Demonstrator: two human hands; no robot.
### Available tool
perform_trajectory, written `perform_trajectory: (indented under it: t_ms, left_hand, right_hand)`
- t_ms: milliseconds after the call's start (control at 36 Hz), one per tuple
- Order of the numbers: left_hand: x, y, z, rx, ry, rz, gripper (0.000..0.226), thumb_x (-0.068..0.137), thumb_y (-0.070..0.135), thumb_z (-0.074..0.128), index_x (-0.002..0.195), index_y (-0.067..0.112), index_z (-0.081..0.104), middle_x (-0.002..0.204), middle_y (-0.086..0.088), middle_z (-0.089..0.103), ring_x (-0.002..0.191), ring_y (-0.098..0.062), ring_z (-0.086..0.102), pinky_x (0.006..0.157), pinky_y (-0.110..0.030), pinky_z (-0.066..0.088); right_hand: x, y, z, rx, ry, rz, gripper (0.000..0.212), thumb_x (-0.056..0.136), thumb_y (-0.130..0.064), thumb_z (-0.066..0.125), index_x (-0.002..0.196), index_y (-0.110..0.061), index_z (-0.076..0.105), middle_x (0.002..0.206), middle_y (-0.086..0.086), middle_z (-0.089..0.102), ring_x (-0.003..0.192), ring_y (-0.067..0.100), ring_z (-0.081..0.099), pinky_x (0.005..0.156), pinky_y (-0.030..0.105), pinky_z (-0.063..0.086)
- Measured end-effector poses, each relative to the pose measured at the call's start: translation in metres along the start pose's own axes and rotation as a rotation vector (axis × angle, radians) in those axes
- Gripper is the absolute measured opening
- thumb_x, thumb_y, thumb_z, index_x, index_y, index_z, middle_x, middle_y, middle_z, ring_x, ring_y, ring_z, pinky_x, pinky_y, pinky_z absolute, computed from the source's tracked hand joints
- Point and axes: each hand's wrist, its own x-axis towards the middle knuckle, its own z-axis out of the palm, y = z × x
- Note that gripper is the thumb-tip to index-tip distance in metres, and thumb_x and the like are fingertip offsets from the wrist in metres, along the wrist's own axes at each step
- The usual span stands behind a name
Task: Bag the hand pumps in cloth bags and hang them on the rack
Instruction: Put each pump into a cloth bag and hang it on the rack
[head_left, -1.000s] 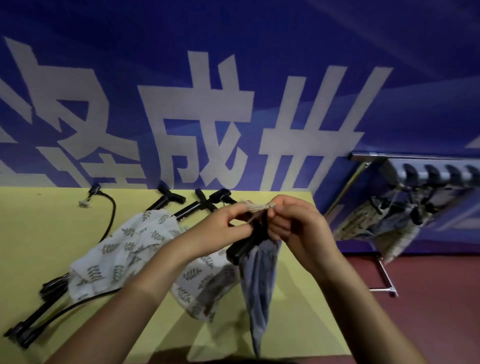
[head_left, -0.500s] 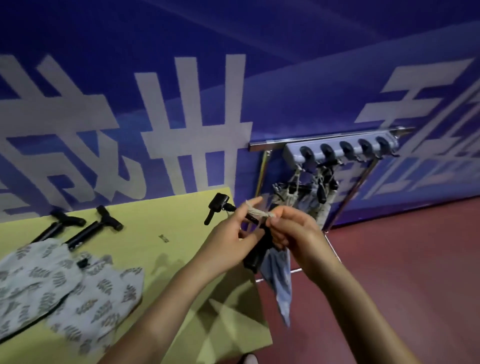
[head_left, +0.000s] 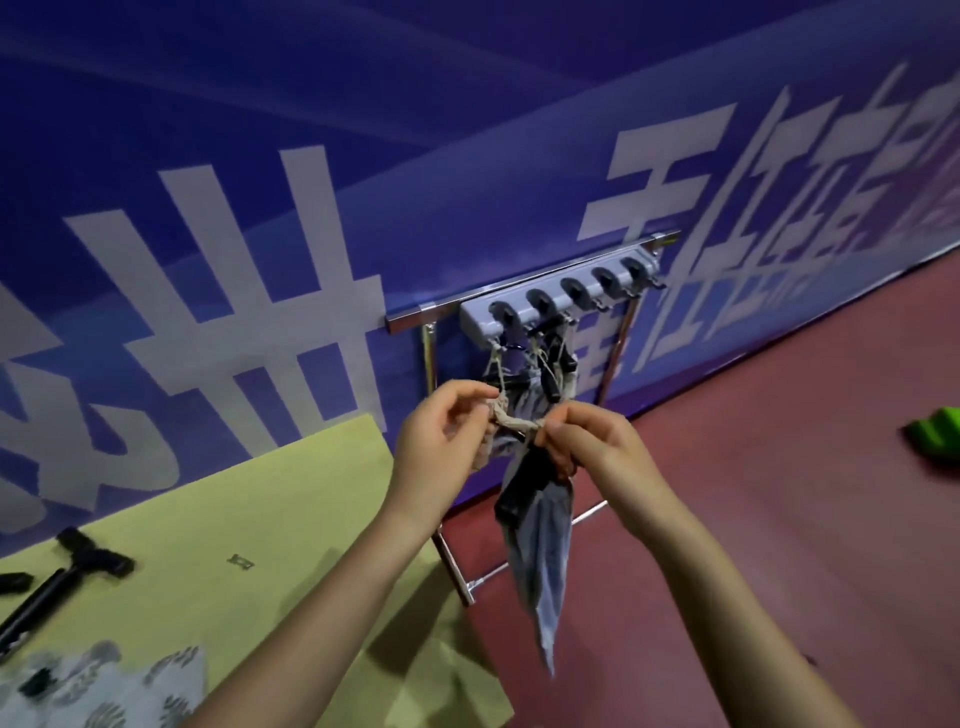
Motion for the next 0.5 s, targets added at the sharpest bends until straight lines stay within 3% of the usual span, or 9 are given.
perform_trajectory:
  t_ms: [83,139,250,306,389,500]
  left_hand:
    - [0.014,-0.012,0.007,0.140,-0.026,0.166,0.021,0.092,0.000,0.055,0.102,0.012,0.068,0.096,-0.004,0.063,0.081,-0.005,0.061,0.072,-0.015,0.048]
    - [0.022,-0.019,0.014,0.251,-0.124,0.270,0.025,0.090,0.005,0.053,0.105,0.014,0.070,0.106,0.004,0.064,0.097,-0.006,0.059,0.084,-0.016,0.046]
    - [0.048,-0.038,0.036,0.425,-0.382,0.402,0.034,0.087,0.016,0.049,0.115,0.014,0.068,0.122,0.008,0.061,0.122,-0.004,0.044,0.105,-0.009,0.025]
    - [0.065,-0.049,0.050,0.455,-0.456,0.374,0.037,0.088,0.022,0.049,0.121,0.013,0.065,0.125,0.010,0.056,0.126,-0.008,0.040,0.108,-0.010,0.021]
    - [0.090,-0.064,0.073,0.462,-0.477,0.349,0.044,0.086,0.036,0.046,0.119,0.013,0.065,0.119,0.011,0.054,0.123,-0.009,0.042,0.108,-0.017,0.027]
    - [0.136,-0.085,0.116,0.489,-0.487,0.262,0.039,0.089,0.034,0.050,0.114,0.008,0.066,0.115,0.004,0.054,0.116,-0.009,0.042,0.100,-0.005,0.024]
  right_hand:
    - [0.004,0.004,-0.012,-0.007,-0.004,0.008,0.018,0.080,-0.017,0.051,0.066,-0.013,0.061,0.054,-0.002,0.047,0.049,0.008,0.038,0.048,0.018,0.034]
    - [0.008,0.008,-0.021,0.006,-0.011,0.008,0.017,0.080,-0.016,0.050,0.069,-0.008,0.060,0.050,-0.007,0.046,0.048,0.008,0.037,0.047,0.017,0.035]
    - [0.027,0.015,-0.044,0.042,-0.015,-0.012,0.016,0.080,-0.015,0.052,0.069,-0.008,0.061,0.051,-0.002,0.041,0.049,0.012,0.036,0.047,0.018,0.036]
    - [0.041,0.021,-0.058,0.056,-0.017,-0.005,0.015,0.079,-0.015,0.052,0.069,-0.006,0.060,0.051,-0.001,0.040,0.048,0.013,0.035,0.047,0.018,0.034]
    - [0.063,0.033,-0.079,0.074,-0.004,0.008,0.015,0.079,-0.014,0.052,0.067,-0.006,0.058,0.049,0.000,0.039,0.047,0.012,0.035,0.046,0.019,0.032]
    - [0.109,0.058,-0.120,0.187,-0.021,0.080,0.016,0.079,-0.014,0.052,0.067,-0.005,0.059,0.050,0.005,0.035,0.046,0.014,0.032,0.046,0.022,0.032]
